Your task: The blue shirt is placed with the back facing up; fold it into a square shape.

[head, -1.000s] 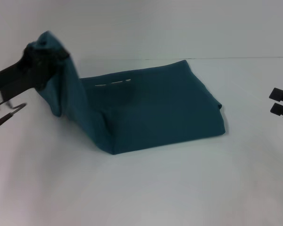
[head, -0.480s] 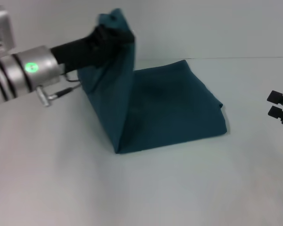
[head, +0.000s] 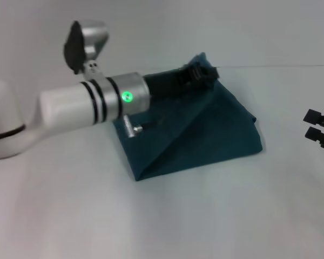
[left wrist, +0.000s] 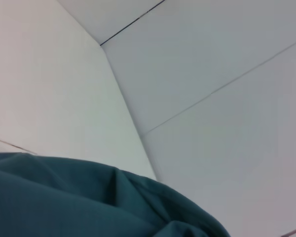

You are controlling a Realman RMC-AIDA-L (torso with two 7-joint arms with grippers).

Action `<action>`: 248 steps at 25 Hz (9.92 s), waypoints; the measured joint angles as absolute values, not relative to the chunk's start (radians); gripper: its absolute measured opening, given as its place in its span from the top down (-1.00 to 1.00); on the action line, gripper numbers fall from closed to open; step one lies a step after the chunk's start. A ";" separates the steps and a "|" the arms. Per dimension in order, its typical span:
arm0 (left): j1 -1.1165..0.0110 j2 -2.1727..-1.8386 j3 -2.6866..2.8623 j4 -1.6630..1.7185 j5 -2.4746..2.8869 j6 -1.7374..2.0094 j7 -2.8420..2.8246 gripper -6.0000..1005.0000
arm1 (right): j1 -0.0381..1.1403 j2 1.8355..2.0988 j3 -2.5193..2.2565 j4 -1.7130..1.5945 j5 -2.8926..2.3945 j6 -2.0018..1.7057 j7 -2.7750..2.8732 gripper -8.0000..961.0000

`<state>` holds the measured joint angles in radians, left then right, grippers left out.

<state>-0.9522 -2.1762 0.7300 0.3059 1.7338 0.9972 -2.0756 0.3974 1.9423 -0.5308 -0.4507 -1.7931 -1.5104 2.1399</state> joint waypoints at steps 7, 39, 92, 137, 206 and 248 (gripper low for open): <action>-0.998 -2.177 0.732 0.174 1.691 0.989 -1.904 0.84 | 0.400 1.942 -0.529 -0.449 -1.802 -1.510 2.140 -0.61; -0.688 -2.155 0.846 0.466 1.705 1.116 -2.347 -0.41 | 0.424 1.931 -0.538 -0.484 -1.914 -1.486 2.126 -0.61; -0.382 -2.138 0.526 0.766 1.851 1.513 -2.185 -0.36 | 1.018 2.104 -1.452 -0.648 -2.447 -0.833 2.260 -0.61; -0.419 -2.138 0.526 0.724 1.817 1.457 -2.173 -0.32 | 0.968 2.099 -1.538 -0.711 -2.635 -0.684 2.419 0.94; -0.430 -2.135 0.534 0.722 1.751 1.452 -2.176 -0.26 | 0.912 2.043 -1.105 -0.692 -2.734 -0.680 2.550 0.12; -0.618 -2.098 0.753 0.740 2.069 1.341 -2.631 -0.23 | 0.406 1.906 -0.567 -0.619 -2.013 -1.646 2.189 -0.84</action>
<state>-0.6176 -2.0978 0.7535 0.7399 2.0685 1.3415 -2.6311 0.4056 1.9060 -0.5674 -0.6193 -2.0130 -1.6460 2.1888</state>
